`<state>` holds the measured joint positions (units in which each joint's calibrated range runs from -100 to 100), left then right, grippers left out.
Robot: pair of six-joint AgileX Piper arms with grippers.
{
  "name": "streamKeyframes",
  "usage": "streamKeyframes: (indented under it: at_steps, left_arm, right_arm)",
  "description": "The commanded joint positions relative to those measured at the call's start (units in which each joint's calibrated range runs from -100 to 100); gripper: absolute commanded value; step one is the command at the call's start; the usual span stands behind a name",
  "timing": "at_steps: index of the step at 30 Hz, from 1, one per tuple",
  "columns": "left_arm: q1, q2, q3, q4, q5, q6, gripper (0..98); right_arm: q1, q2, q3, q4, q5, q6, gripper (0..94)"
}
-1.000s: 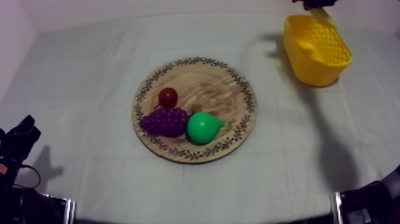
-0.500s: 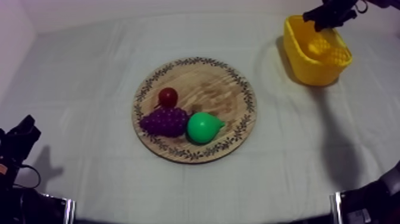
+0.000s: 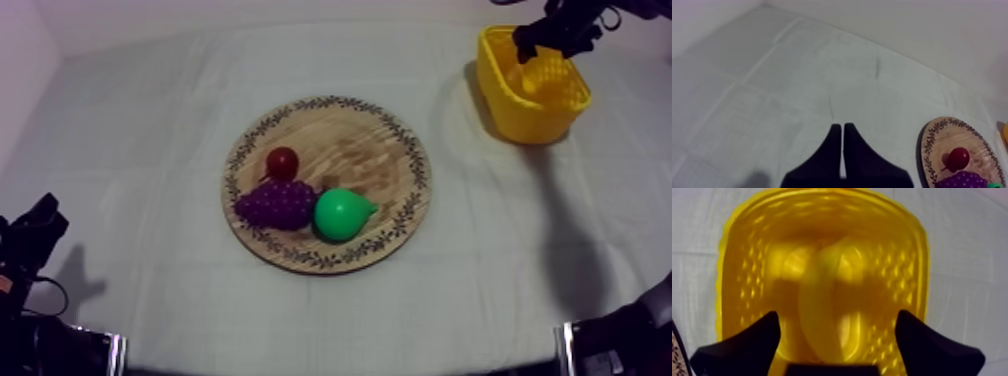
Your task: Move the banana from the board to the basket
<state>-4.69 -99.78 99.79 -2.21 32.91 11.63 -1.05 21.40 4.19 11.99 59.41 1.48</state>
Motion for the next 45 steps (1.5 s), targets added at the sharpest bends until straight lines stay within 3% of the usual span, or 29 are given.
streamKeyframes:
  at_steps: [1, 5, 8, 13, 22, 25, 30, 33, 37, 45]
  left_arm:
    - [0.0, 0.0, 0.0, 0.03, 0.0, 0.0, 0.1]
    - [0.0, 0.0, 0.0, 0.03, 0.0, 0.0, 0.1]
    - [0.0, 0.0, 0.0, 0.03, 0.0, 0.0, 0.1]
    - [0.0, 0.0, 0.0, 0.03, 0.0, 0.0, 0.1]
    - [0.0, 0.0, 0.0, 0.03, 0.0, 0.0, 0.1]
    - [0.0, 0.0, 0.0, 0.03, 0.0, 0.0, 0.1]
    - [0.0, 0.0, 0.0, 0.03, 0.0, 0.0, 0.1]
    - [0.0, 0.0, 0.0, 0.03, 0.0, 0.0, 0.1]
    - [0.0, 0.0, 0.0, 0.03, 0.0, 0.0, 0.1]
    - [0.0, 0.0, 0.0, 0.03, 0.0, 0.0, 0.1]
  right_arm:
    - [0.2, -0.8, 1.7, 0.0, -2.7, 0.0, 51.0]
    - [1.0, -5.0, 8.5, 1.1, -11.5, -1.6, 18.7]
    - [2.0, -11.1, 17.9, 2.9, -21.9, -3.2, 7.0]
    - [3.6, -23.7, 34.5, 5.5, -37.2, -6.1, 1.8]
    - [3.0, -46.7, 54.7, 1.0, -46.0, -5.0, 0.8]
    - [2.3, -54.5, 62.8, -4.7, -49.6, 0.1, 0.7]
    - [-0.4, -67.4, 75.5, -25.9, -55.5, 21.3, 0.6]
    - [-1.7, -74.4, 80.8, -33.9, -55.7, 30.1, 0.6]
    - [-2.6, -82.1, 86.9, -38.4, -55.6, 36.5, 0.6]
    - [-2.8, -93.2, 91.2, -39.4, -50.0, 42.3, 0.6]
